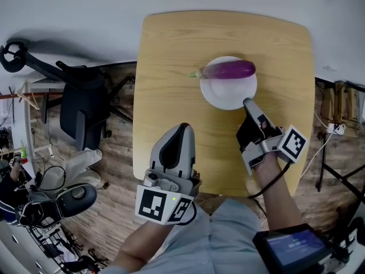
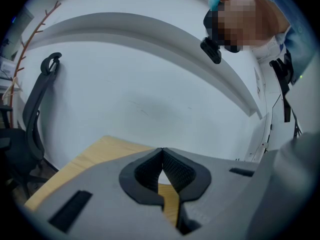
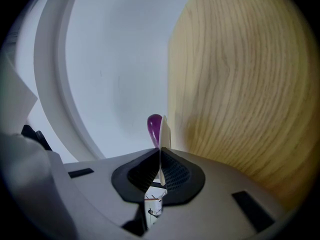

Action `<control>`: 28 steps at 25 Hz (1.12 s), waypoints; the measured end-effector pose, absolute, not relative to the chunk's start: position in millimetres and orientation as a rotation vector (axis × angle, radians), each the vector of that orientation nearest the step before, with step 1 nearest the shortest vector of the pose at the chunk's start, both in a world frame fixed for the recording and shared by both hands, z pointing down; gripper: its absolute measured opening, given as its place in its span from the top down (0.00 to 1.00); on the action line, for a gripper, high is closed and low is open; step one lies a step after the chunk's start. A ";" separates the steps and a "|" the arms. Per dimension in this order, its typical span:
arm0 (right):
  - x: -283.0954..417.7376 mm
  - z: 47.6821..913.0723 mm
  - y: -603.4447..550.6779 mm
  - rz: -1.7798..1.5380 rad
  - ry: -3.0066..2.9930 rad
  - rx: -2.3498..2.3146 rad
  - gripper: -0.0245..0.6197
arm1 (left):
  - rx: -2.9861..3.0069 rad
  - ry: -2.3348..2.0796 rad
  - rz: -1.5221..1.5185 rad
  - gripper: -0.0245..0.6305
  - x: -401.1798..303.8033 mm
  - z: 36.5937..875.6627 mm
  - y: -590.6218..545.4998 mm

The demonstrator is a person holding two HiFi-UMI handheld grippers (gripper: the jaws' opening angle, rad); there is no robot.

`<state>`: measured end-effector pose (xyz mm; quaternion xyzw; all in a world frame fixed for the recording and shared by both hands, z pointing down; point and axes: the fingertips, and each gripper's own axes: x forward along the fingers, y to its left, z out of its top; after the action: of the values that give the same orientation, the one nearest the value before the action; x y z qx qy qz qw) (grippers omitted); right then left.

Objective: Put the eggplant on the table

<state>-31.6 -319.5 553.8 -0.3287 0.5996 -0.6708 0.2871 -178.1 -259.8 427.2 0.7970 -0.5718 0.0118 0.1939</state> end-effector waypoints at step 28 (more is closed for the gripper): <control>-32.7 577.4 -317.2 -1.856 1.593 -0.975 0.95 | 2.210 -1.616 0.045 0.95 -188.9 437.8 -257.5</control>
<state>-32.7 -317.2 577.4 -0.3583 0.5855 -0.6823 0.2515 -188.9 -257.5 437.8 0.7906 -0.5784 0.0160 0.2003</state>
